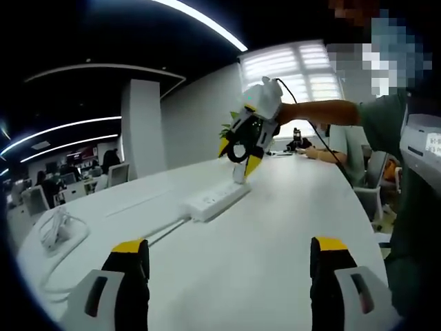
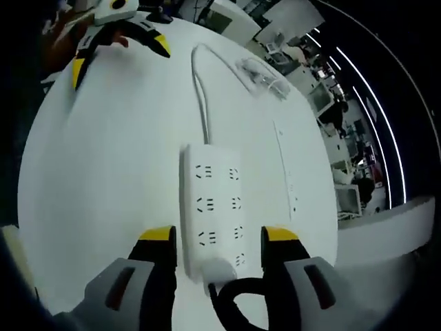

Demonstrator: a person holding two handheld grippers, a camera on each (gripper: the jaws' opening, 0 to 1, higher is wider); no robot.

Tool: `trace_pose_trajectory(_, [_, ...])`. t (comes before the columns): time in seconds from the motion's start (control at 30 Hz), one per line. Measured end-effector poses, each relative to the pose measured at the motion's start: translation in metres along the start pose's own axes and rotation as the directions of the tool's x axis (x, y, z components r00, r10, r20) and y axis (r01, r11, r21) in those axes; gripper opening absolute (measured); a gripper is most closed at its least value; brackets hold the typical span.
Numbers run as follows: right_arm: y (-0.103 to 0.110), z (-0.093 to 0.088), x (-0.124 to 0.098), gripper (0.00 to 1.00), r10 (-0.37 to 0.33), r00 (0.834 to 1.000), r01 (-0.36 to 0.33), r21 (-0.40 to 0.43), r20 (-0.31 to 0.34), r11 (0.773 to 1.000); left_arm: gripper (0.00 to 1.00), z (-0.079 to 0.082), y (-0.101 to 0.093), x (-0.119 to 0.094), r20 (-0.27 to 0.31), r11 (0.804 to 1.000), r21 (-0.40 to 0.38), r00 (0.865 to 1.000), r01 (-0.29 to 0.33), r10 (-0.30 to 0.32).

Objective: Straighten the power strip on the desk, plug the charger into it

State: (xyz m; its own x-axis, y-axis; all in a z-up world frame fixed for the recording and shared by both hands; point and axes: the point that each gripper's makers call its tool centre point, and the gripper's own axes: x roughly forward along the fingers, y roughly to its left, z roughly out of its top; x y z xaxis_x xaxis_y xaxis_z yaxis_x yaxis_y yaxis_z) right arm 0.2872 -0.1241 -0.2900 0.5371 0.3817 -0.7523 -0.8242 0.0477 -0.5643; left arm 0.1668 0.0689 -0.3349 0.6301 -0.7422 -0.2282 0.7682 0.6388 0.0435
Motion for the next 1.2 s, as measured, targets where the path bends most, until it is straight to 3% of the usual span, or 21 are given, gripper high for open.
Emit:
trace_pose_trajectory(0.3, [0.025,0.019,-0.024,0.53,0.013,0.986,-0.033,0.113,0.167,0.993,0.99,0.003,-0.001,0.000,0.008,1.000,-0.003,1.000,0.003,-0.003])
trace_pose_trajectory(0.47, [0.032,0.036,-0.042,0.54,-0.008,0.956,-0.051,0.193,0.294,0.980,0.99,0.003,-0.005,-0.001,0.005,1.000,0.003,1.000,0.012,-0.012])
trace_pose_trajectory(0.57, [0.028,0.032,-0.048,0.54,-0.058,0.948,-0.007,0.202,0.314,0.979,0.99,0.003,-0.004,-0.003,0.011,1.000,-0.003,1.000,0.008,-0.008])
trace_pose_trajectory(0.83, [0.016,0.016,-0.073,0.53,-0.148,0.892,-0.009,0.346,0.426,0.938,0.99,0.001,-0.003,-0.005,0.002,1.000,-0.002,1.000,0.003,-0.003])
trace_pose_trajectory(0.93, [0.014,0.012,-0.087,0.53,-0.190,0.851,-0.037,0.416,0.490,0.909,0.99,0.000,-0.004,-0.003,-0.002,1.000,-0.003,1.000,0.007,-0.007])
trace_pose_trajectory(1.03, [0.013,0.007,-0.097,0.52,-0.223,0.821,-0.059,0.467,0.525,0.882,0.99,-0.002,-0.005,-0.001,-0.006,1.000,-0.005,1.000,0.010,-0.011])
trace_pose_trajectory(1.2, [0.013,-0.007,-0.100,0.48,-0.249,0.827,-0.024,0.474,0.504,0.880,0.99,-0.002,-0.008,0.001,-0.008,1.000,-0.002,1.000,0.021,-0.021])
